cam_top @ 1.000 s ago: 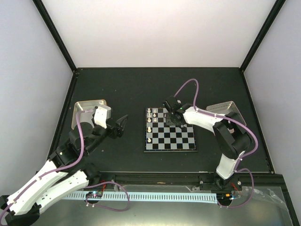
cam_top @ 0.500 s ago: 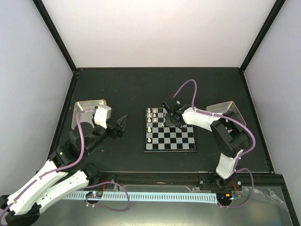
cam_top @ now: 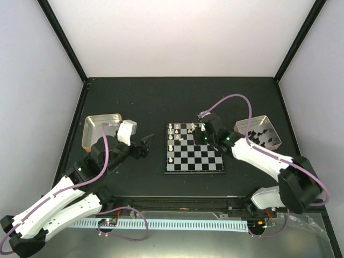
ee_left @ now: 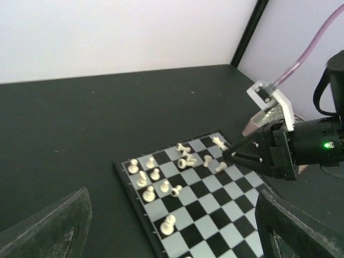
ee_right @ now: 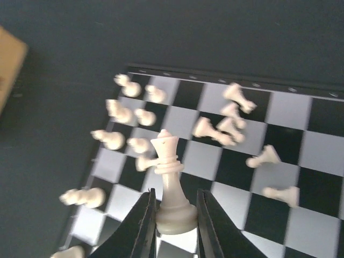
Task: Set up the chess pieces on the board
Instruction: Place the chess piece on the chessboard.
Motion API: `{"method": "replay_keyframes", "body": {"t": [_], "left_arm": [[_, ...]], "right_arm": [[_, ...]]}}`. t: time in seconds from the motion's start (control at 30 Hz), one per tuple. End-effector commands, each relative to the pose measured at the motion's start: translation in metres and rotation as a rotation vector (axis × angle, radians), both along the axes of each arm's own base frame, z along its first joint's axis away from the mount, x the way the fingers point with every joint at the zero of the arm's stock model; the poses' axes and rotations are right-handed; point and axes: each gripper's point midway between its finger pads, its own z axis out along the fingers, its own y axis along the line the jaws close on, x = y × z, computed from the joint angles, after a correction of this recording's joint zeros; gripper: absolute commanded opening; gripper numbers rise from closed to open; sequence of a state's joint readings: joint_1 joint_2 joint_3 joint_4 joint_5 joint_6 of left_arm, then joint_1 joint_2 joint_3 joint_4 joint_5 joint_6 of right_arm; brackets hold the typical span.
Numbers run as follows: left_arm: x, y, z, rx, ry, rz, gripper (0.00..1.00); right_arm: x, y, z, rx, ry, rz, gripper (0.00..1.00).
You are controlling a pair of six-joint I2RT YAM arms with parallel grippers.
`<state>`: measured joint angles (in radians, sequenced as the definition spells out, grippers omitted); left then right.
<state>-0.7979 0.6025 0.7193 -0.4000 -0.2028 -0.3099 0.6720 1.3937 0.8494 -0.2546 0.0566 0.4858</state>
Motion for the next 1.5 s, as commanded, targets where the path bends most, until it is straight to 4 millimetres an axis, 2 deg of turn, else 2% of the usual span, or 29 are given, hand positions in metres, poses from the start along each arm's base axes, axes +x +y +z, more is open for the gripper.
{"method": "replay_keyframes", "body": {"t": [0.0, 0.13, 0.23, 0.43, 0.57, 0.83, 1.0, 1.27, 1.37, 1.47], "left_arm": [[-0.004, -0.023, 0.010, -0.125, 0.056, -0.087, 0.85], [-0.014, -0.050, 0.021, -0.239, 0.107, -0.220, 0.85], [-0.023, -0.068, 0.034, -0.323, 0.140, -0.321, 0.85], [-0.034, -0.095, 0.048, -0.390, 0.226, -0.471, 0.84], [-0.039, -0.107, 0.050, -0.392, 0.280, -0.537, 0.77], [-0.042, -0.122, 0.047, -0.323, 0.324, -0.622, 0.58], [-0.049, -0.127, 0.042, -0.288, 0.332, -0.687, 0.54], [-0.055, -0.126, 0.026, -0.221, 0.366, -0.711, 0.55], [-0.059, -0.127, 0.025, -0.216, 0.374, -0.734, 0.50], [-0.062, -0.130, 0.028, -0.218, 0.379, -0.768, 0.41]], "right_arm": [[-0.019, 0.032, 0.043, 0.208, -0.144, 0.219, 0.13], [-0.058, 0.051, 0.082, 0.406, -0.264, 0.444, 0.12], [-0.087, 0.059, 0.104, 0.519, -0.314, 0.599, 0.12], [-0.134, 0.062, 0.134, 0.650, -0.371, 0.826, 0.12], [-0.153, 0.060, 0.143, 0.673, -0.388, 0.920, 0.12], [-0.167, 0.057, 0.143, 0.646, -0.384, 1.003, 0.13], [-0.168, 0.056, 0.145, 0.646, -0.393, 1.006, 0.13], [-0.168, 0.055, 0.152, 0.649, -0.426, 1.002, 0.13], [-0.170, 0.055, 0.152, 0.651, -0.425, 1.012, 0.13], [-0.170, 0.056, 0.152, 0.651, -0.420, 1.016, 0.13]]}}
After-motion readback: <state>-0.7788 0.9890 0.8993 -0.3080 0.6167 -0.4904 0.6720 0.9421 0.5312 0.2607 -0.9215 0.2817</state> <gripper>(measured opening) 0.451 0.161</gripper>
